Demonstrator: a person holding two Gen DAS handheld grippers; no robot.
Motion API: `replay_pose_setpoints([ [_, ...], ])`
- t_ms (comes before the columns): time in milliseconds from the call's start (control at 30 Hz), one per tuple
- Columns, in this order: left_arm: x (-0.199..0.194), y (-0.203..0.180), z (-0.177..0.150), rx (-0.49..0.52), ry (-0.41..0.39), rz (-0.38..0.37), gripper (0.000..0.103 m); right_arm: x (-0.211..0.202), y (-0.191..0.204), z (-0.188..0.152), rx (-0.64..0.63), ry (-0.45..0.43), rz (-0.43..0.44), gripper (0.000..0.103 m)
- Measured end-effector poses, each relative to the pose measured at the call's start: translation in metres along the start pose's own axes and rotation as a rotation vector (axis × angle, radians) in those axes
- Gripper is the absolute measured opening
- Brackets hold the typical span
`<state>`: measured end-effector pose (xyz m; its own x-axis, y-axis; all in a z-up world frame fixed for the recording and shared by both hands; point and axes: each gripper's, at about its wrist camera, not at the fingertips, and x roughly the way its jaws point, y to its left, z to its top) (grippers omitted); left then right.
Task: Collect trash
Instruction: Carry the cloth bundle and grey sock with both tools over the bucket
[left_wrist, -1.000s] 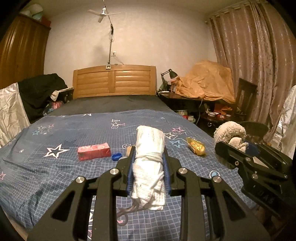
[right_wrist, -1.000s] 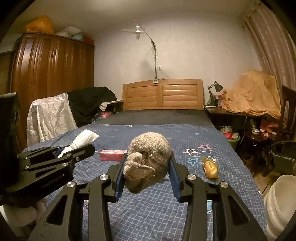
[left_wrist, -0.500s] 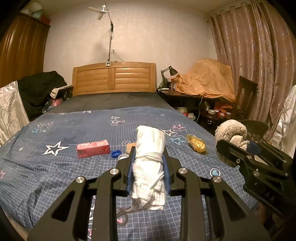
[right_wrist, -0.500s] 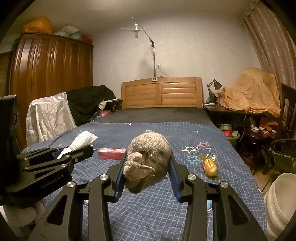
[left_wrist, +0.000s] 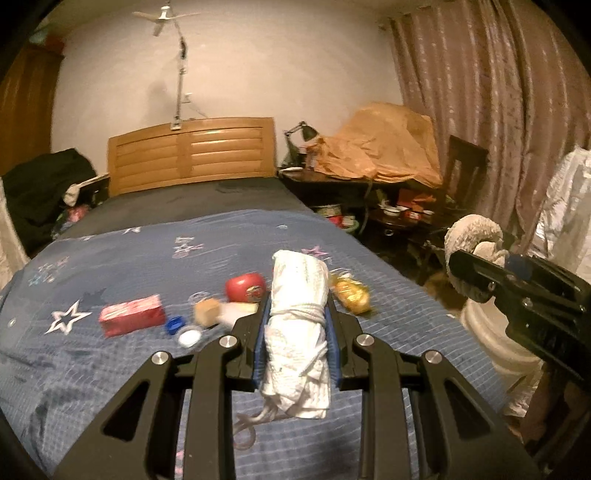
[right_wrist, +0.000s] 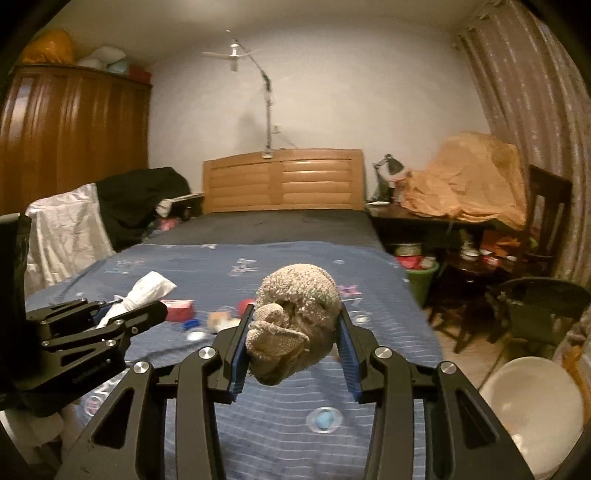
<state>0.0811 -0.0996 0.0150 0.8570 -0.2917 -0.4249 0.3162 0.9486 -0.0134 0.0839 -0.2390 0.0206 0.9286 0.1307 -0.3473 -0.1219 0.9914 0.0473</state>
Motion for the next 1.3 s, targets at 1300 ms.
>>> replay_pose_setpoints([
  [1300, 0.146, -0.294, 0.023, 0.247, 0.306, -0.505, 0.025, -0.036, -0.411, -0.052, 0.227, 0.408, -0.324, 0.043],
])
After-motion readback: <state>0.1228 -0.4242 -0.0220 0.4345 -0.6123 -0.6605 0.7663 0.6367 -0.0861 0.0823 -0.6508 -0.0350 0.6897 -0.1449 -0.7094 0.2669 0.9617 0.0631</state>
